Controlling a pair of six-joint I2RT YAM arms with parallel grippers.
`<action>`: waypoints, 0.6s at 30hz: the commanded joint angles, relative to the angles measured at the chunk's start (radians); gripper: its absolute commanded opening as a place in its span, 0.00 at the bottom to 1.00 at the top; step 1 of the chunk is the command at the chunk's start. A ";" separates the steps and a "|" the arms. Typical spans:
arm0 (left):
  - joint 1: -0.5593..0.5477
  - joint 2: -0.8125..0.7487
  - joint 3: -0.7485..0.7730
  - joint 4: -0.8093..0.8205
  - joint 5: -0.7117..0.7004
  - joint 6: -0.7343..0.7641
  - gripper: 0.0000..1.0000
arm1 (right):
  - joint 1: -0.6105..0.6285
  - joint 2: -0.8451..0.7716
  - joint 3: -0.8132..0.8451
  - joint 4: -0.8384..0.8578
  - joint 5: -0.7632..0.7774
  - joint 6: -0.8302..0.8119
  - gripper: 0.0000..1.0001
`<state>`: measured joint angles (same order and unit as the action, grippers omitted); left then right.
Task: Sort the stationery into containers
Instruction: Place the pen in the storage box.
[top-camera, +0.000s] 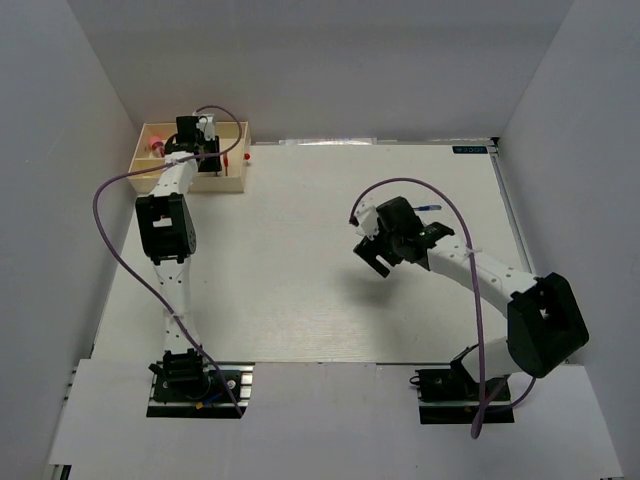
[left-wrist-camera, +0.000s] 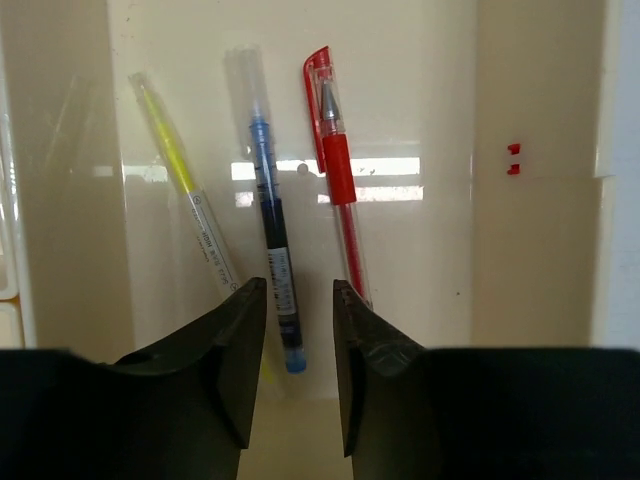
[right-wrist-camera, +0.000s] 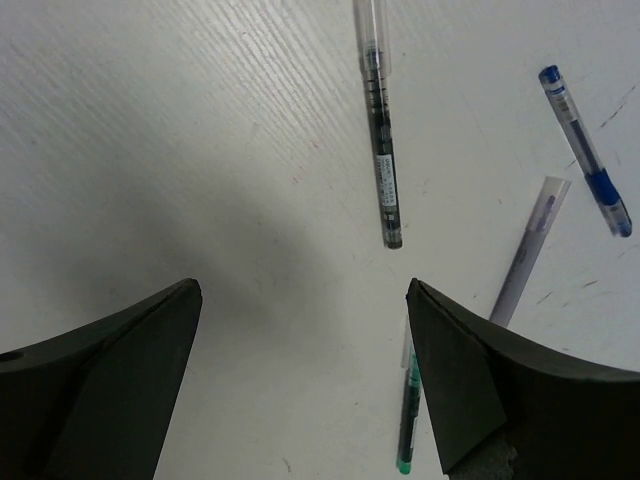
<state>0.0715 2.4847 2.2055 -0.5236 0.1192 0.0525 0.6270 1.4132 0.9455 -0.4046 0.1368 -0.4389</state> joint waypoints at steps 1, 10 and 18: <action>0.010 -0.007 0.037 -0.004 -0.004 0.001 0.45 | -0.038 0.026 0.078 -0.040 -0.063 0.092 0.89; 0.019 -0.153 0.011 0.106 0.075 -0.074 0.49 | -0.165 0.082 0.159 -0.059 -0.080 0.129 0.78; -0.001 -0.411 0.039 0.183 0.278 -0.151 0.59 | -0.220 0.225 0.223 -0.027 -0.101 0.020 0.58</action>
<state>0.0818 2.2765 2.1986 -0.4091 0.2764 -0.0517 0.4129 1.5845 1.1126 -0.4492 0.0669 -0.3725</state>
